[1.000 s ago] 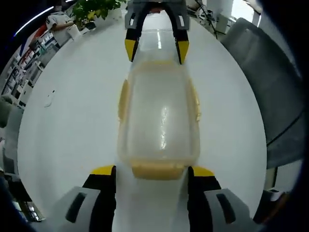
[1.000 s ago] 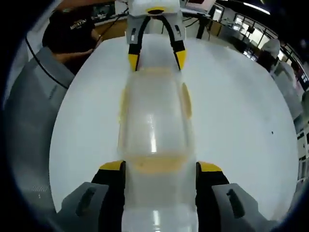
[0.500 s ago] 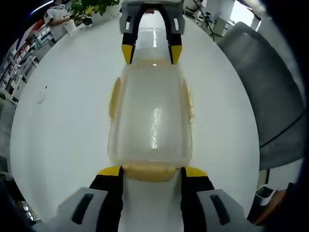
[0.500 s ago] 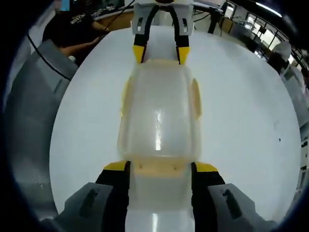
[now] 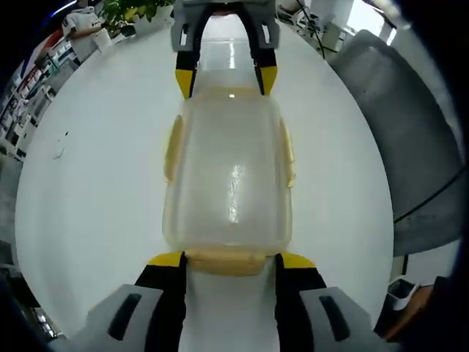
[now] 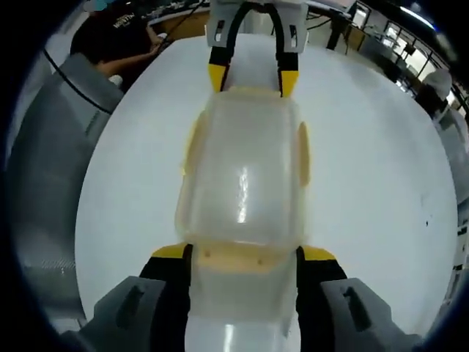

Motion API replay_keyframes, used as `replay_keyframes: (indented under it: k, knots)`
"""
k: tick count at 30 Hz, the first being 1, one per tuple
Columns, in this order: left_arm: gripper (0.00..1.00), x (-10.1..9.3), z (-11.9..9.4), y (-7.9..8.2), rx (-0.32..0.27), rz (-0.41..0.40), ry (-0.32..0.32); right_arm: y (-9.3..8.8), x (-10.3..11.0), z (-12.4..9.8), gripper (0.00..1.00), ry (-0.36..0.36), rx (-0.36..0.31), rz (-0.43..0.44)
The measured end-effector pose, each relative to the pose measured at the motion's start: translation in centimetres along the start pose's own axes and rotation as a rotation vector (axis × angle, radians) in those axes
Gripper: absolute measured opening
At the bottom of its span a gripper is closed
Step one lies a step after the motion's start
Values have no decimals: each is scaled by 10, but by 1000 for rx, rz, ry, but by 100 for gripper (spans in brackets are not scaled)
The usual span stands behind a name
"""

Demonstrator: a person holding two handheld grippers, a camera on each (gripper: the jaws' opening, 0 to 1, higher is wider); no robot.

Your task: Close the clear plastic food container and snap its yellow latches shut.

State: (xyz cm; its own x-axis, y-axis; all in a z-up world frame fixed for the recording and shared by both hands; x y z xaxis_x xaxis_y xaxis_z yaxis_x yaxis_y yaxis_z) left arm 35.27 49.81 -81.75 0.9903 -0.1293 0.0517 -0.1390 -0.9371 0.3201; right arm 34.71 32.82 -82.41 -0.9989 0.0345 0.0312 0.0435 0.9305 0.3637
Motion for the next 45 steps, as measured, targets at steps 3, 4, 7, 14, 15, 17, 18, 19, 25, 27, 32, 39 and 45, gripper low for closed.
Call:
replay_keyframes:
  k: [3, 4, 7, 14, 15, 17, 18, 19, 25, 27, 32, 39, 45]
  knots:
    - [42, 0, 1, 0, 7, -2, 1, 0, 0, 0, 55, 1, 1, -2]
    - [42, 0, 1, 0, 8, -3, 1, 0, 0, 0, 55, 1, -1, -1]
    - [42, 0, 1, 0, 12, -2, -1, -1, 0, 0, 55, 2, -10, -2]
    - [40, 0, 2, 0, 22, 8, -7, 0, 0, 0, 52, 3, 12, -12]
    - [38, 0, 2, 1, 23, 14, -9, -1, 0, 0, 52, 4, 13, -15]
    - [34, 1, 1, 0, 29, -1, -8, -1, 0, -1, 52, 8, 17, -28]
    - [34, 1, 1, 0, 28, 14, -10, -1, 0, -1, 52, 7, 18, -22]
    - [34, 0, 1, 0, 29, 5, -9, 0, 0, -1, 52, 6, 21, -22]
    - [34, 0, 1, 0, 28, -1, -7, -1, 0, -1, 50, 0, 24, -5]
    - [33, 0, 1, 0, 31, -6, -6, -3, 0, -2, 48, -9, 24, 17]
    - [33, -1, 1, 0, 29, -39, 5, -16, -1, -2, 37, -35, 38, 38]
    - [33, -1, 1, -1, 32, -37, 5, -10, 0, -1, 37, -36, 57, 41]
    - [34, -2, 1, -2, 32, -32, 3, -4, 1, -1, 37, -35, 71, 47]
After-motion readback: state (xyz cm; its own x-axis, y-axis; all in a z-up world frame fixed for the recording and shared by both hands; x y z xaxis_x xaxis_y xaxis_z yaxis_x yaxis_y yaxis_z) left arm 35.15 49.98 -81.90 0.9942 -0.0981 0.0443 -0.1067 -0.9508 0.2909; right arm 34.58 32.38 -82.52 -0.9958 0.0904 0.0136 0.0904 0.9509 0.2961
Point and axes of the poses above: the point that each gripper's makers call its tool centre point, and the gripper's own axes: z roughly forward along the fingers, x roughly to its left, y roughly out of its top, the point moved 3 cm from there along -z, roughly backward along the fingers, and after that the axes turned 5 degrees about z, right-handed, at the moved point
